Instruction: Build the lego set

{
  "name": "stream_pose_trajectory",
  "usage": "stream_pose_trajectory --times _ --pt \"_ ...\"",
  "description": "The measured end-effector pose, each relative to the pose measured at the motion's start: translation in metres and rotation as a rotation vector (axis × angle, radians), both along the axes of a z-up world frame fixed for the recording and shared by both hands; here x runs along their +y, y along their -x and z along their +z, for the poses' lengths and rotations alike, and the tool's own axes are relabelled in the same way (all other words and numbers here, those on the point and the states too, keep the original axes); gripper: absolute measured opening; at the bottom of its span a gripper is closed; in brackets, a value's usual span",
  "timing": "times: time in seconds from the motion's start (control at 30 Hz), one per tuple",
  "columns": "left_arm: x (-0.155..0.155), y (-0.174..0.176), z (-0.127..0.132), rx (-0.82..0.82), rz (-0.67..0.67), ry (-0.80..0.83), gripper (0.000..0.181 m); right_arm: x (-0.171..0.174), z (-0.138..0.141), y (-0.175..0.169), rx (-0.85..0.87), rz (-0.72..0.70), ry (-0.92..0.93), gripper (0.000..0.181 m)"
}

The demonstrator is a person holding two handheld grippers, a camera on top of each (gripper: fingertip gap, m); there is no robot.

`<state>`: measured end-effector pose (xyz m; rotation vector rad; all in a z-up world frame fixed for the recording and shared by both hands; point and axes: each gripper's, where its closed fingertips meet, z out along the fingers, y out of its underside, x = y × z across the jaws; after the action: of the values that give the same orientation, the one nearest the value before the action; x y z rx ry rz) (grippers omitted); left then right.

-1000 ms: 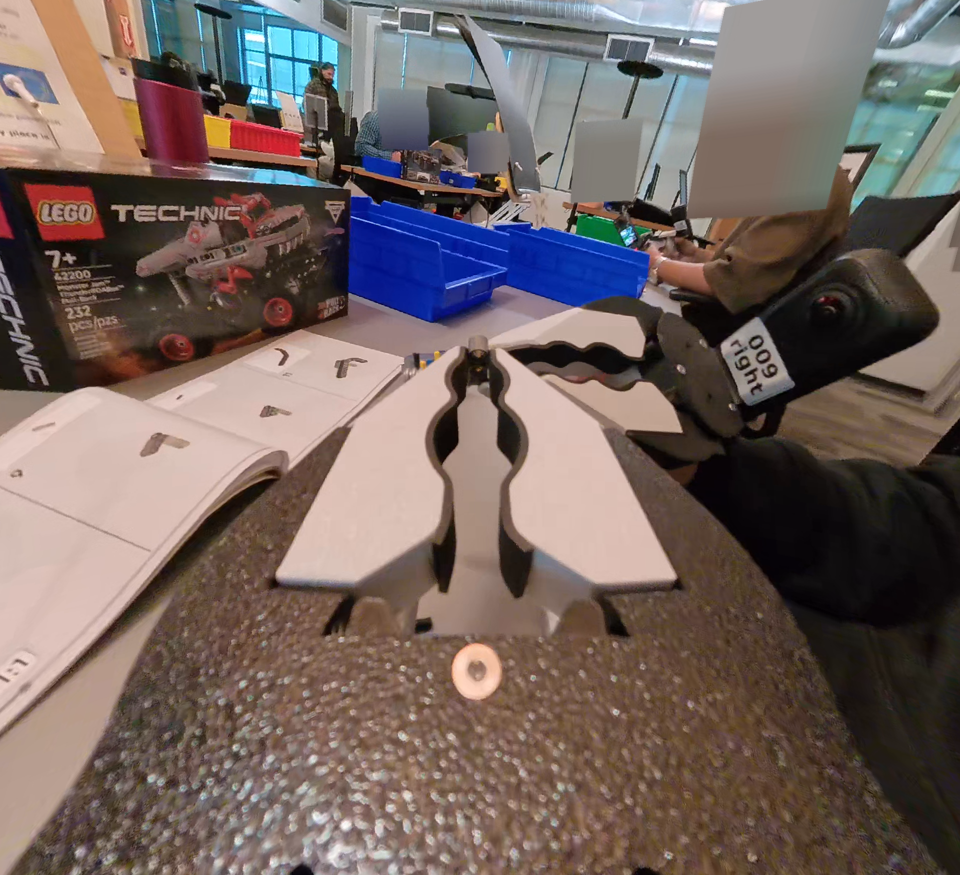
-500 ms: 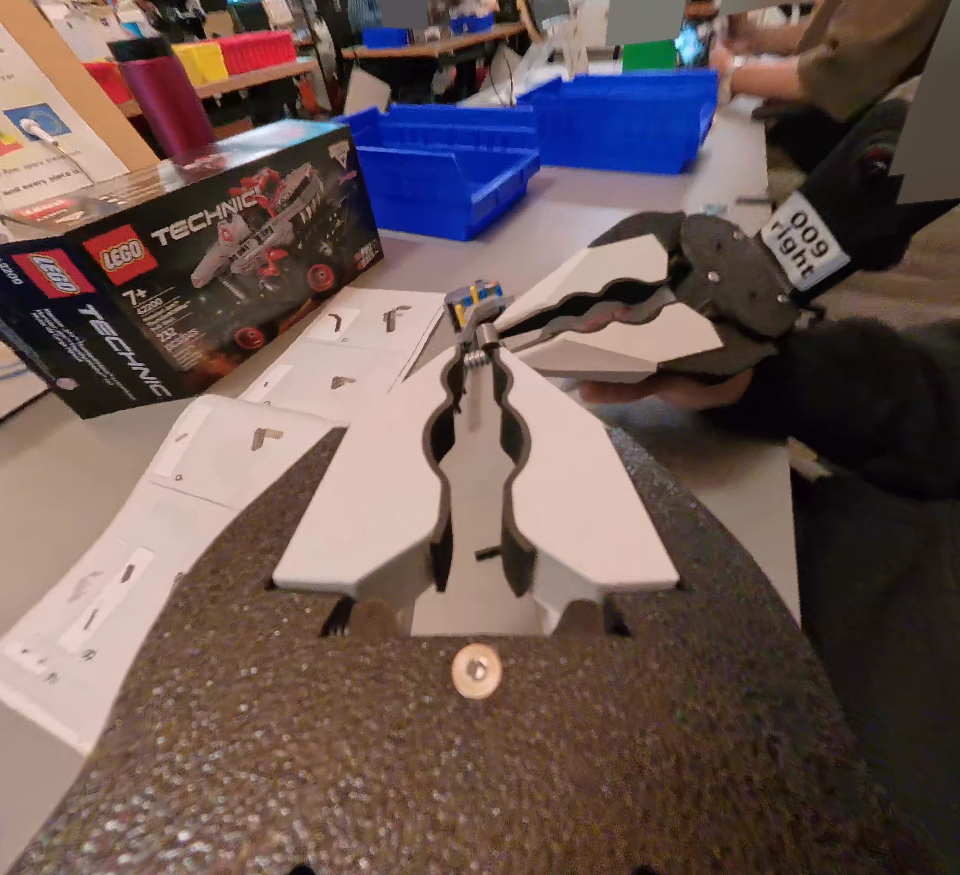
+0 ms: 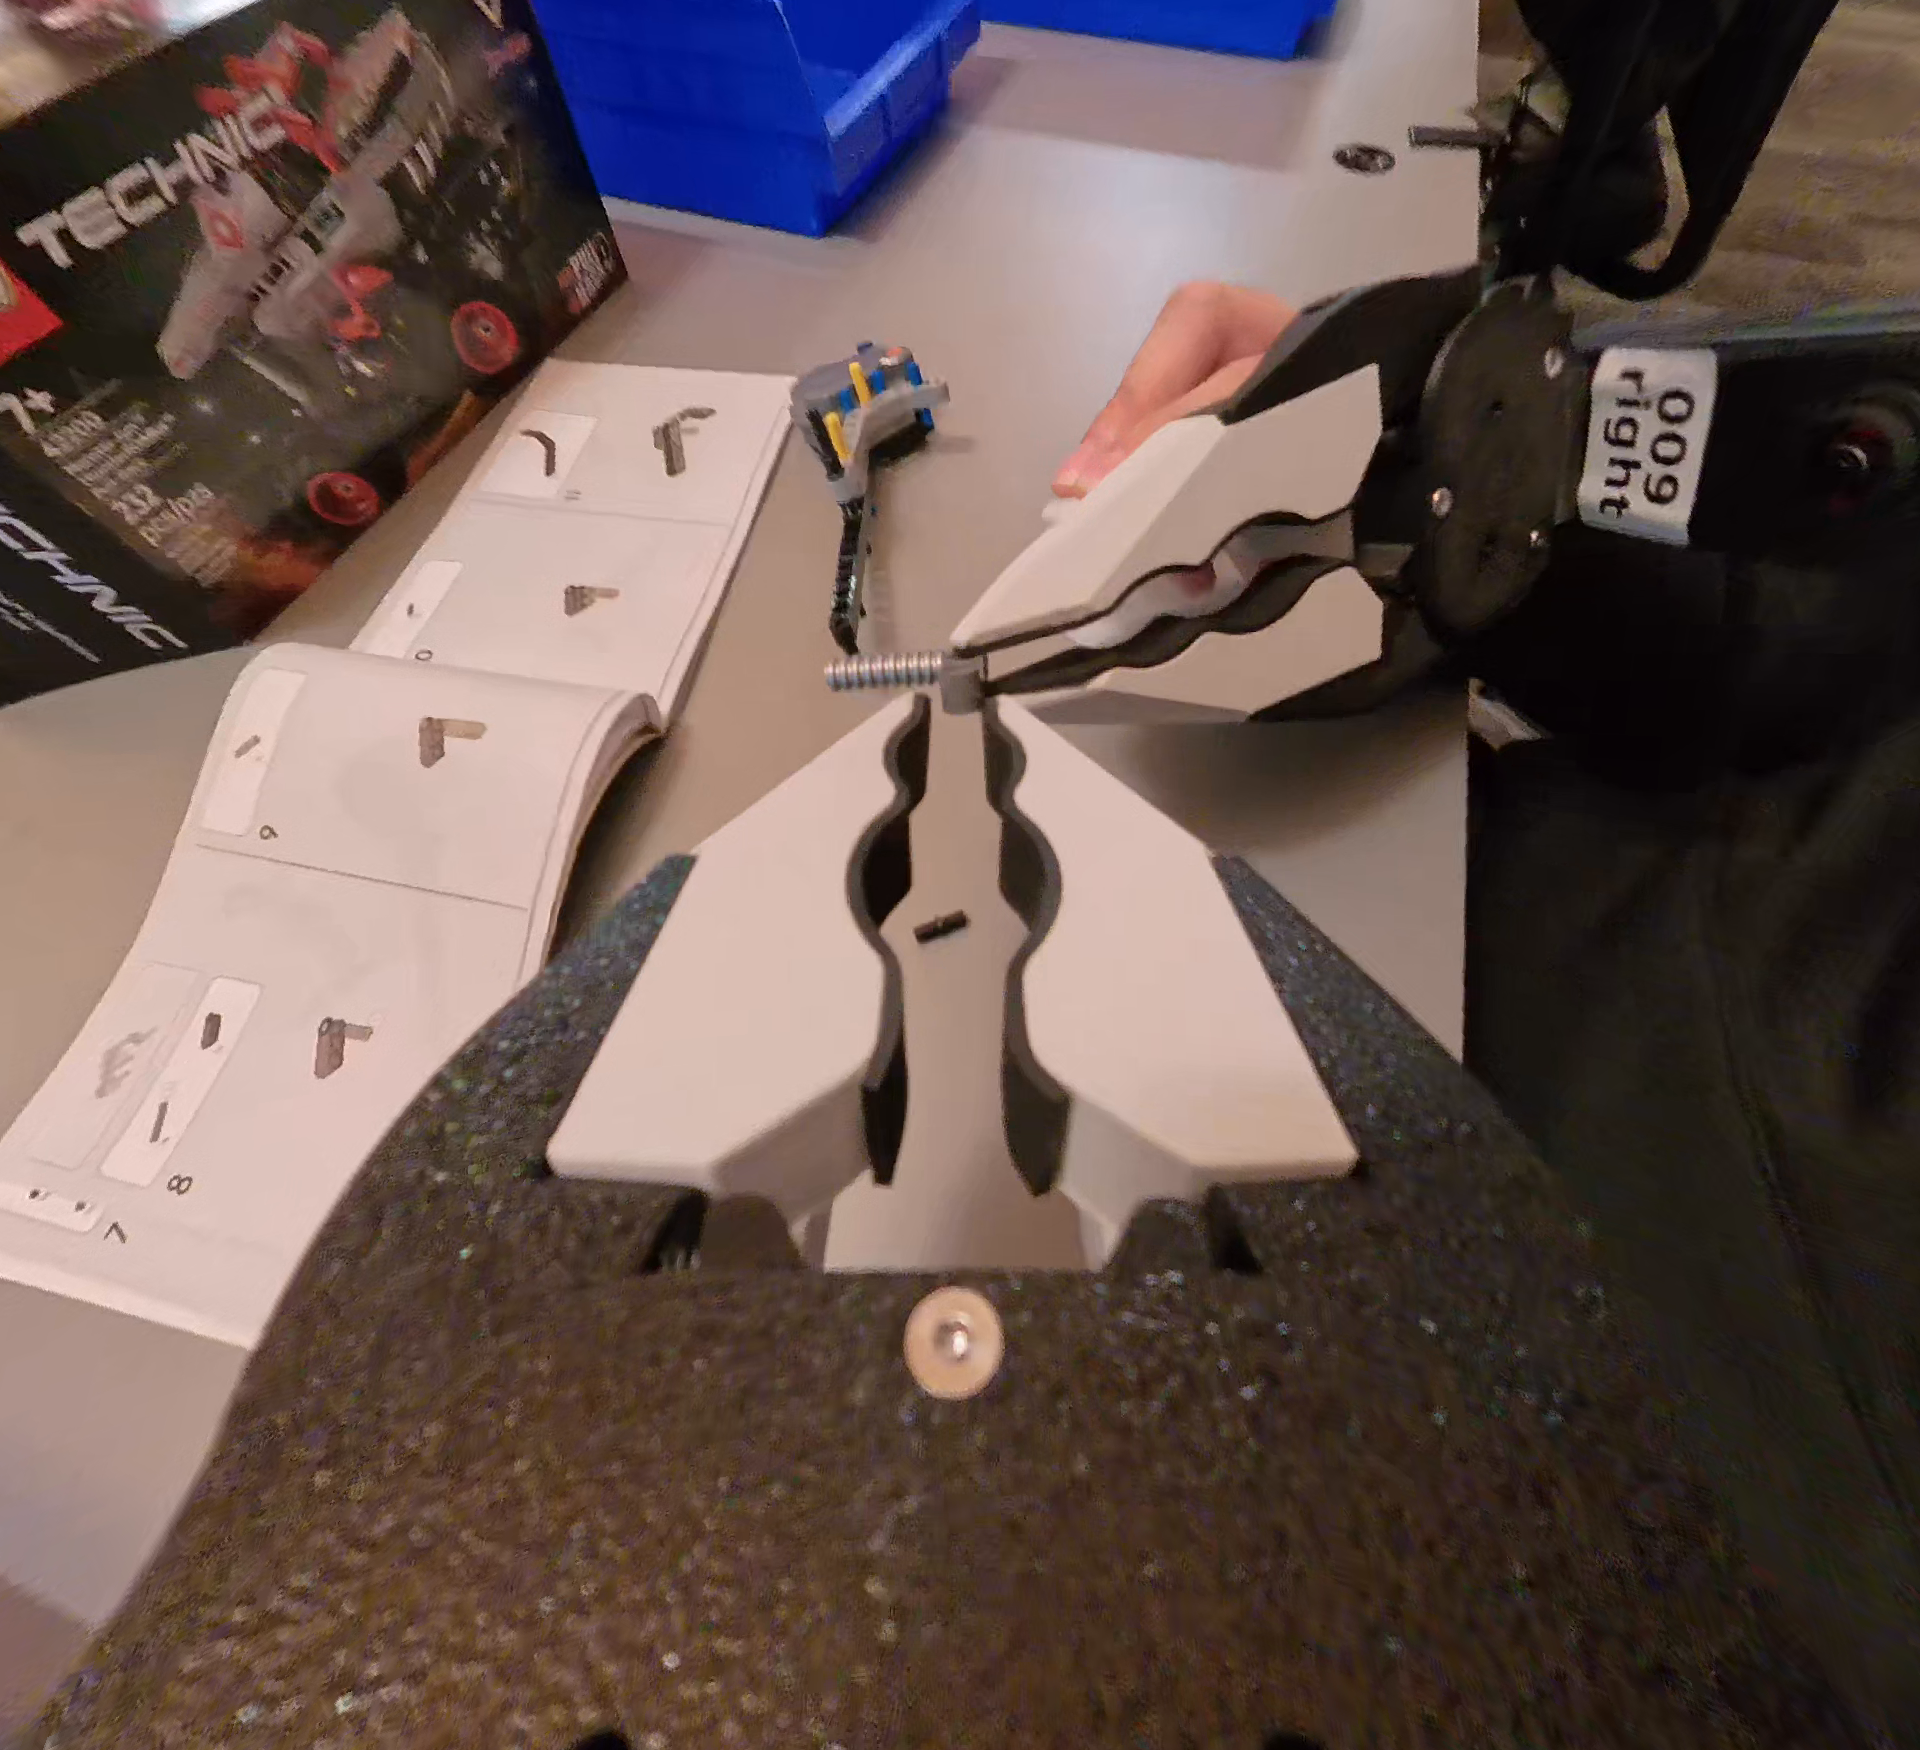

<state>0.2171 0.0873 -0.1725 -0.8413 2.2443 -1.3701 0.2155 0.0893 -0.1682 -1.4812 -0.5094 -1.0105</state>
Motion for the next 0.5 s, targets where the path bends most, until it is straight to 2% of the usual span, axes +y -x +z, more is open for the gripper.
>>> stream_pose_trajectory --times 0.33,0.5 --pt "-0.0011 0.0042 -0.004 0.014 -0.06 -0.025 0.006 0.001 -0.0023 0.0026 0.011 0.024 0.013 0.005" --pt "0.0035 0.0069 -0.0115 0.001 -0.105 -0.119 0.005 0.0038 -0.0087 0.0066 0.038 0.062 0.045 0.006"
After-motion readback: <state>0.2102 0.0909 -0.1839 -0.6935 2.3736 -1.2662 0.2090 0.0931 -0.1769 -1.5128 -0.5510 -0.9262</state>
